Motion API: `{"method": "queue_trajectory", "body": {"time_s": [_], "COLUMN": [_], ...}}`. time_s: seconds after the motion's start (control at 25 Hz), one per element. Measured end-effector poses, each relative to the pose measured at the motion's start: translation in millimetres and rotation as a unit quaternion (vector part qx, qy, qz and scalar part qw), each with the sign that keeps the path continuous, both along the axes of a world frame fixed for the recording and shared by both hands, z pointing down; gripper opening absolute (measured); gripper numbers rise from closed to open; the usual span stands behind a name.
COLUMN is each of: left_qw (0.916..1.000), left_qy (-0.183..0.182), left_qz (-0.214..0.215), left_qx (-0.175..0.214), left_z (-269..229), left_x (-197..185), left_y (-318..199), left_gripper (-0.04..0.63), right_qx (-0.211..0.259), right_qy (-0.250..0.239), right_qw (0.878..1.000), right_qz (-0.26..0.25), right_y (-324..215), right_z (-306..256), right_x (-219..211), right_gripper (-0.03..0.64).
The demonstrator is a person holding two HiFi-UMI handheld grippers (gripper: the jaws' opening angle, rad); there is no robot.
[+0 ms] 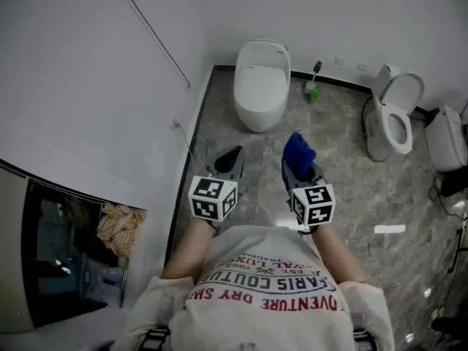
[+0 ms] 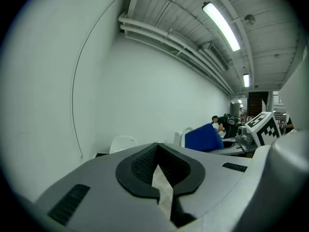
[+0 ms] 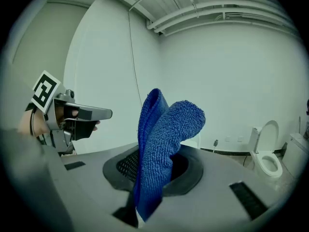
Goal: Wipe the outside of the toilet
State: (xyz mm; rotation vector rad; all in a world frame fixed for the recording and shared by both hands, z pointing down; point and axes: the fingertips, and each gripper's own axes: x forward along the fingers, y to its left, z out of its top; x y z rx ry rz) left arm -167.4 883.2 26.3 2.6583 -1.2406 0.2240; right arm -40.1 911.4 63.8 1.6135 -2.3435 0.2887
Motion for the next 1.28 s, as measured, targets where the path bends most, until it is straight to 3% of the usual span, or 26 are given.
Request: {"method": "queue_trajectory", "body": {"time_s": [0.52,0.92,1.12,1.28], "left_qw": [0.9999,0.9987,0.9973,0.9970], "left_qy": [-0.001,-0.003,-0.004,-0.004], "left_qz": [-0.006,-0.030,-0.037,-0.033], "left_qx": [-0.011,-0.042,-0.064,-0.070], "left_z": [9.9,43.5,56.3,65.0], "left_x": [17.0,33.6,39.6,43.9], "left_y": [-7.6,-27.4,-65.4,-126.6], "left_gripper": [0.006,0.006,0.006,0.006], "right_qx": [-0.016,-0.038,-0.046,-0.055], "right_qy": [-0.021,-0.010,-0.013,-0.010], "right_qw": [1.000,0.999,0.998,0.997], "right_qz": [0.009,-0.026,-0.039,-0.046], "right_y": [-8.4,-19.0,-55.1,-113.6], "right_z": [9.9,33.1,35.4,46.5], "right_x": [22.0,43.1,47.5,48.1], "right_gripper": [0.074,0.075,0.075,0.075]}}
